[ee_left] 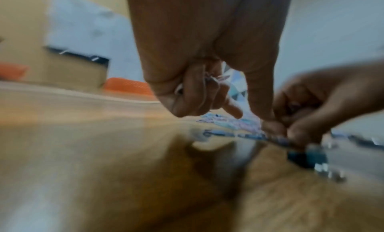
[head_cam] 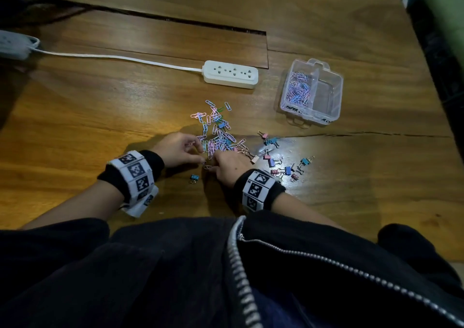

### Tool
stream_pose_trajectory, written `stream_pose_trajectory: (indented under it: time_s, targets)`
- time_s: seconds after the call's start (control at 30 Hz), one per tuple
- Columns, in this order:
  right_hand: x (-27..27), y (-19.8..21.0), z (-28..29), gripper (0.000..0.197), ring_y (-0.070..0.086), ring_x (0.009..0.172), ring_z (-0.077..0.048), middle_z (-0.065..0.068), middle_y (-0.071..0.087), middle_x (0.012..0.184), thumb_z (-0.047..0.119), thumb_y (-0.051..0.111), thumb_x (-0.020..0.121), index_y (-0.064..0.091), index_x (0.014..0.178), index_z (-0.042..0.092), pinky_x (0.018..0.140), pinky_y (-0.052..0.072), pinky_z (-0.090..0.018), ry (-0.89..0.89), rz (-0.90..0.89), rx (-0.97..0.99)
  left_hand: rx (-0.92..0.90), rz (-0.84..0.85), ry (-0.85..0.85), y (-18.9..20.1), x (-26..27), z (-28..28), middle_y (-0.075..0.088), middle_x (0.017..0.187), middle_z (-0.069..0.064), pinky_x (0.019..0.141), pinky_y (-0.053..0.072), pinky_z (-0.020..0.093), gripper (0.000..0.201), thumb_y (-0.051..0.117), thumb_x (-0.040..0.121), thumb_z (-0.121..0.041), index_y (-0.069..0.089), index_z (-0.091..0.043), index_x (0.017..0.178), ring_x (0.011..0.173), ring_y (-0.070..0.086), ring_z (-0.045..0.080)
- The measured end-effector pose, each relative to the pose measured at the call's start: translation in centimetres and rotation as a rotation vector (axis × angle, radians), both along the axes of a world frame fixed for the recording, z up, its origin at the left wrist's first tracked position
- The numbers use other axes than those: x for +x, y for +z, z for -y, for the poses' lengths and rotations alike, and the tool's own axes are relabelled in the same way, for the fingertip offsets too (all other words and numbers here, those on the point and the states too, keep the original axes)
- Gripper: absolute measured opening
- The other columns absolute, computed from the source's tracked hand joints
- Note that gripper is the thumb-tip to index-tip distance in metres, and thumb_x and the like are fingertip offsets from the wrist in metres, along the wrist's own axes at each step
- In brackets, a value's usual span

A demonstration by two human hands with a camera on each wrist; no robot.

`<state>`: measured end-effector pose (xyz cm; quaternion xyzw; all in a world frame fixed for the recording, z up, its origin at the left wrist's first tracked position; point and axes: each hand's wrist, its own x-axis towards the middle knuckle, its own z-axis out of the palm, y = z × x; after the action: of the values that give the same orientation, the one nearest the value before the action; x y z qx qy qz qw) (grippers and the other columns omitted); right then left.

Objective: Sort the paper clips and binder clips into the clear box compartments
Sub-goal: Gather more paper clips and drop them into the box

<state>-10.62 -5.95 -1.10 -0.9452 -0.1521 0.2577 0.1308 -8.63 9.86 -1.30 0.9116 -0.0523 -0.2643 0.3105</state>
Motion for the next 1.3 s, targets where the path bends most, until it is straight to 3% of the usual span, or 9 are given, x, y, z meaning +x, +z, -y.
stream_pose_trajectory:
  time_s: [0.23,0.4,0.67,0.8,0.9,1.0,1.1,1.2,1.3]
  targets:
    - [-0.3,-0.3,1.0,0.021,0.057,0.103,-0.025,-0.009,0.059,0.113,0.016,0.050,0.091,0.051,0.111,0.009,0.084,0.047,-0.036,0.179,0.081,-0.102,0.473,0.316,-0.461,-0.8,-0.3,1.1,0.059,0.105,-0.002,0.076,0.049,0.026,0.027,0.047,0.091,-0.041,0.057,-0.018,0.101,0.095,0.057,0.015]
    - [1.0,0.3,3.5,0.019,0.049,0.074,-0.013,0.004,0.050,0.075,0.017,0.049,0.093,0.044,0.075,0.019,0.063,0.039,-0.022,-0.286,-0.122,0.426,0.480,0.171,-0.473,-0.9,-0.6,1.2,0.051,0.089,0.001,0.066,0.046,0.025,0.021,0.038,0.095,-0.035,0.045,-0.017,0.087,0.076,0.048,0.014]
    - [6.6,3.8,12.4,0.023,0.040,0.034,-0.001,-0.003,0.048,0.066,-0.007,0.042,0.089,0.052,0.081,0.012,0.033,0.030,-0.012,-0.993,-0.293,1.068,-0.745,-0.419,0.474,3.7,4.6,6.6,0.047,0.047,-0.003,0.031,0.024,0.009,0.033,0.037,0.086,-0.007,0.042,-0.016,0.054,0.032,0.035,0.004]
    - [10.7,4.8,15.3,0.028,0.038,0.036,-0.004,-0.001,0.039,0.063,-0.004,0.030,0.091,0.049,0.077,0.011,0.031,0.031,-0.012,-1.192,-0.278,1.087,-0.865,-0.556,0.495,6.2,8.7,12.5,0.045,0.063,0.001,0.031,0.031,0.012,0.025,0.037,0.086,-0.007,0.036,-0.013,0.061,0.040,0.038,0.006]
    - [13.4,5.4,16.0,0.020,0.040,0.048,-0.010,-0.003,0.036,0.064,0.006,0.032,0.096,0.047,0.083,0.006,0.039,0.042,-0.015,-1.281,-0.239,1.159,-0.908,-0.623,0.552,7.3,11.4,16.8,0.042,0.069,0.004,0.034,0.043,0.016,0.020,0.039,0.091,-0.008,0.041,-0.007,0.072,0.041,0.046,0.010]
    - [14.7,6.0,16.0,0.022,0.052,0.071,-0.021,-0.010,0.048,0.083,0.022,0.035,0.098,0.047,0.101,0.004,0.074,0.054,-0.031,-1.244,-0.220,1.215,-0.928,-0.628,0.580,8.2,12.9,19.7,0.056,0.094,0.013,0.058,0.053,0.024,0.030,0.042,0.093,-0.024,0.047,-0.001,0.111,0.074,0.058,0.020]
    - [15.6,5.2,16.6,0.048,0.055,0.092,-0.030,-0.015,0.054,0.103,0.043,0.030,0.097,0.044,0.118,0.002,0.086,0.048,-0.040,-1.163,-0.283,1.197,-0.985,-0.699,0.530,8.5,13.6,21.0,0.050,0.121,0.016,0.068,0.049,0.030,0.049,0.038,0.092,-0.039,0.040,-0.004,0.126,0.093,0.056,0.027]
    - [15.6,4.6,16.8,0.070,0.032,0.135,-0.032,-0.019,0.027,0.149,0.054,0.028,0.093,0.021,0.144,0.006,0.112,0.030,-0.047,-1.125,-0.236,1.099,-1.023,-0.737,0.454,8.8,13.5,21.0,0.035,0.137,0.022,0.080,0.048,0.034,0.061,0.031,0.094,-0.043,0.023,-0.005,0.141,0.104,0.050,0.030]
    - [15.0,4.0,16.3,0.071,0.040,0.131,-0.028,-0.017,0.037,0.145,0.059,0.029,0.090,0.036,0.137,0.006,0.111,0.032,-0.048,-1.116,-0.110,1.044,-1.072,-0.706,0.456,8.4,13.4,19.7,0.037,0.131,0.028,0.089,0.040,0.034,0.066,0.030,0.096,-0.039,0.012,0.003,0.144,0.105,0.049,0.032]
